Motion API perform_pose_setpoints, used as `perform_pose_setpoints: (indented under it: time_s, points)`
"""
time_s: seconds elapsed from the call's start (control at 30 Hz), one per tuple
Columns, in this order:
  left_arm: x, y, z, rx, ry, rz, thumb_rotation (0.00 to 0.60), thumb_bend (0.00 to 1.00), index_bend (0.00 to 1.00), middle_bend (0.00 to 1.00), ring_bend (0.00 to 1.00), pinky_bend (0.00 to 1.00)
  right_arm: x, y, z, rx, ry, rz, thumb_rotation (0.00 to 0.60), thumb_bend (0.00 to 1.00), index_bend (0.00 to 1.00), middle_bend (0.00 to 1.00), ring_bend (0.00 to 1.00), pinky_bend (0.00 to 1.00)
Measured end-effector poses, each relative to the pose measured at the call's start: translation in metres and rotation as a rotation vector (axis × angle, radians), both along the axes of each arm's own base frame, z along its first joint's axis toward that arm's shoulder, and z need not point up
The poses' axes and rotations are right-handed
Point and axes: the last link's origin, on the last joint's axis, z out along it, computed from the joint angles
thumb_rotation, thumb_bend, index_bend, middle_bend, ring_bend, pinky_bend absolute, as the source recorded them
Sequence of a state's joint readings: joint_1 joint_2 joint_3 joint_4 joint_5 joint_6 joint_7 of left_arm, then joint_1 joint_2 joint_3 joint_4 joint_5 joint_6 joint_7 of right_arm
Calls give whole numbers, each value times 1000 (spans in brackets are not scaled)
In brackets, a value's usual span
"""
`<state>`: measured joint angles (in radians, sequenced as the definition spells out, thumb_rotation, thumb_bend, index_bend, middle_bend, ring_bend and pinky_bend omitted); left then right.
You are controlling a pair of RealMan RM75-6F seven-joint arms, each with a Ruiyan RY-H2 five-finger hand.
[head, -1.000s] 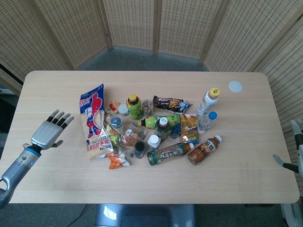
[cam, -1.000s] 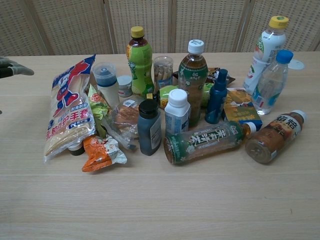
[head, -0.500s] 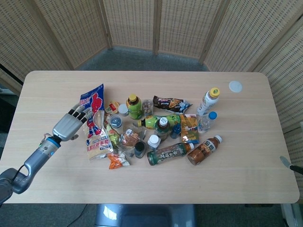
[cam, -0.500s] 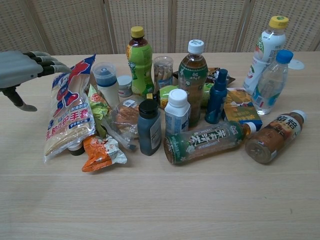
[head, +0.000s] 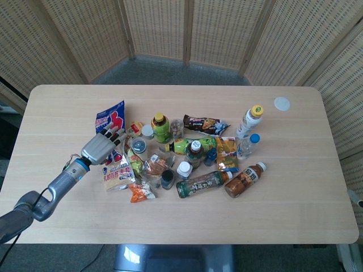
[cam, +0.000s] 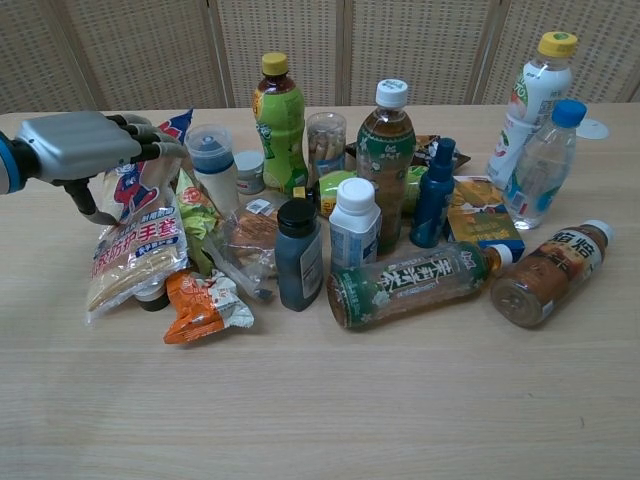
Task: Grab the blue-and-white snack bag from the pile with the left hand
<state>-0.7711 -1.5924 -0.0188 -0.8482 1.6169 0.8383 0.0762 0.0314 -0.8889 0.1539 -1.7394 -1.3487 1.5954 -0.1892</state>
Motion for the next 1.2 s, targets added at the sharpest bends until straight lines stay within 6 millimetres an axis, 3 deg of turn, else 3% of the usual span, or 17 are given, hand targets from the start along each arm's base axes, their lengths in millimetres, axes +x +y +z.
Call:
perform_pose_setpoints:
  time_s: [0.2, 0.3, 0.33, 0.43, 0.57, 0.67, 0.93, 1.2]
  points:
    - [17, 2, -14, -48, 35, -18, 600, 130, 10, 0, 0, 0, 0, 2, 1, -3, -3, 3, 511, 26, 0, 0, 0, 0]
    - [19, 1, -16, -41, 21, -32, 600, 130, 215, 15, 71, 0, 1, 2, 2, -6, -1, 4, 514, 25, 0, 0, 0, 0]
    - [20, 1, -16, -37, 16, -35, 600, 129, 336, 76, 182, 16, 1, 2, 3, -8, 0, 5, 512, 26, 0, 0, 0, 0]
    - [18, 1, -15, -22, -1, -38, 600, 130, 570, 310, 481, 159, 1, 3, 4, -12, -2, 8, 510, 27, 0, 0, 0, 0]
    - [13, 1, -14, -12, -14, -24, 600, 131, 721, 547, 727, 362, 1, 2, 3, -10, -4, 8, 513, 28, 0, 0, 0, 0]
    - [8, 2, -13, 0, -29, -10, 600, 130, 755, 665, 815, 459, 1, 1, 2, -8, -4, 9, 511, 29, 0, 0, 0, 0]
    - [8, 4, 0, 54, -118, -22, 600, 129, 788, 728, 879, 522, 2, -1, 0, -6, -6, 12, 513, 27, 0, 0, 0, 0]
    - [2, 2, 50, 163, -272, -37, 600, 129, 777, 729, 878, 519, 1, -6, -5, 10, -18, 15, 510, 27, 0, 0, 0, 0]
